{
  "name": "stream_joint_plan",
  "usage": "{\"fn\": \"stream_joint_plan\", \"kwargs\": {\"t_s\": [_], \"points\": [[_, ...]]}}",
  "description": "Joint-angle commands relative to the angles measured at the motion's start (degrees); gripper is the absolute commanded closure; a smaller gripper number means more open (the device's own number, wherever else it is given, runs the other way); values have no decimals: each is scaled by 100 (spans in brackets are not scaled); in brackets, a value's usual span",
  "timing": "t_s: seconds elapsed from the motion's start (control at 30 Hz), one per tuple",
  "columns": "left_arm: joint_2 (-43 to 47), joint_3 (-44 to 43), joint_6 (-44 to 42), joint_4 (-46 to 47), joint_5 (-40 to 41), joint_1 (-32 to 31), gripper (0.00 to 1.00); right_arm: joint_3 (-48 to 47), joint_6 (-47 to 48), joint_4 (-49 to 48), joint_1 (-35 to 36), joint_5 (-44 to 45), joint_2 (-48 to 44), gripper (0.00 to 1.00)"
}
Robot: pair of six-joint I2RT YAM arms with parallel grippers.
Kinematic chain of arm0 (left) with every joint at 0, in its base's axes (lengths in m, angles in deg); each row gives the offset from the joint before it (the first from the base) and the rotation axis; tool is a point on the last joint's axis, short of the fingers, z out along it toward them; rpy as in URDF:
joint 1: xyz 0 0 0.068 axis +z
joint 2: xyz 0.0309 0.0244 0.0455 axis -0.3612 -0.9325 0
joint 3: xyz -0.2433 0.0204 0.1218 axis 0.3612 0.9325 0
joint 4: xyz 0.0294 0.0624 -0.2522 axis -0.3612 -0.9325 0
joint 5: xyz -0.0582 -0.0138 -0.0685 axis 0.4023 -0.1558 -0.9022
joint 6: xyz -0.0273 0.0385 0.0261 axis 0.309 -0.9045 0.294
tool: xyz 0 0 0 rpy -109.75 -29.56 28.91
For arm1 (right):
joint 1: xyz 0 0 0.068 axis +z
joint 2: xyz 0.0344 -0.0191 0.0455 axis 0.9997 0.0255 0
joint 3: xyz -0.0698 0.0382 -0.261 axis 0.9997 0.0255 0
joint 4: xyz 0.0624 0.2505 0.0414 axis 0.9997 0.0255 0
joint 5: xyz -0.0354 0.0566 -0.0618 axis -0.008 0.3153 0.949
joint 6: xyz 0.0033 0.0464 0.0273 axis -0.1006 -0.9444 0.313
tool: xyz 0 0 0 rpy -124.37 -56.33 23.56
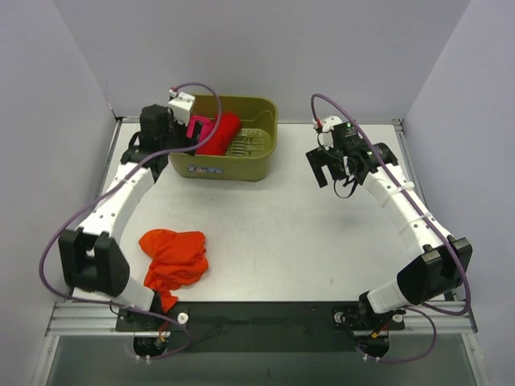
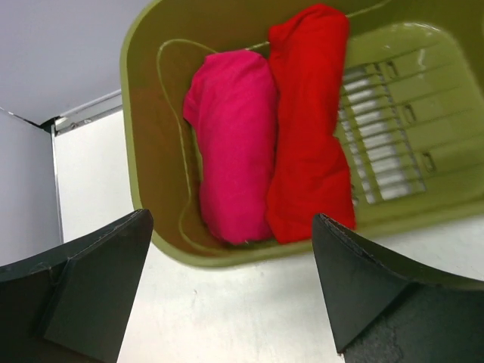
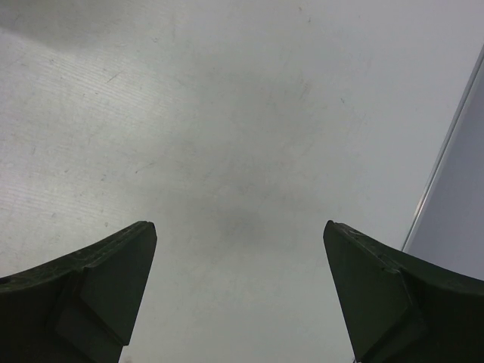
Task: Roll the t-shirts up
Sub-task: Move the bin to the corner of the board.
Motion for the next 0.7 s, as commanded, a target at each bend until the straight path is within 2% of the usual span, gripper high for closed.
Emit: {"fn": "stream_joint_plan", "kwargs": {"t_s": [0.0, 0.07, 0.17, 0.2, 0.37, 0.43, 0.5, 0.53, 0.57, 0.63, 0.67], "points": [[-1015, -1230, 116, -107, 56, 376, 3, 28, 17, 88, 36, 27, -255, 0], [-1724, -1783, 275, -159, -224, 656, 3, 80, 184, 114, 36, -96, -282, 0], [-2726, -3171, 644, -633, -559, 842, 3, 98, 299, 184, 45, -307, -256, 0], [-2966, -3879, 688, -965, -456, 843, 4, 81, 299, 211, 54, -316, -238, 0], [-3881, -5028, 820, -1382, -349, 930, 19, 72, 334, 211, 28, -290, -220, 1], [-4075, -5247, 357, -1145, -1103, 1018, 38, 107, 299, 211, 19, -272, -229, 1], [-4636, -5852, 110, -1431, -1446, 1080, 97, 142, 273, 211, 10, -307, -255, 1], [-4899, -6812, 135, -1652, -1752, 1106, 100, 194, 281, 220, 10, -325, -264, 1], [-5319, -7170, 135, -1854, -1886, 1115, 100, 212, 273, 220, 19, -343, -264, 1], [-5473, -7437, 117, -2049, -2124, 1072, 100, 256, 290, 220, 19, -351, -247, 1], [-5386, -7185, 135, -2015, -2185, 1045, 100, 274, 308, 220, 19, -360, -238, 1]]}}
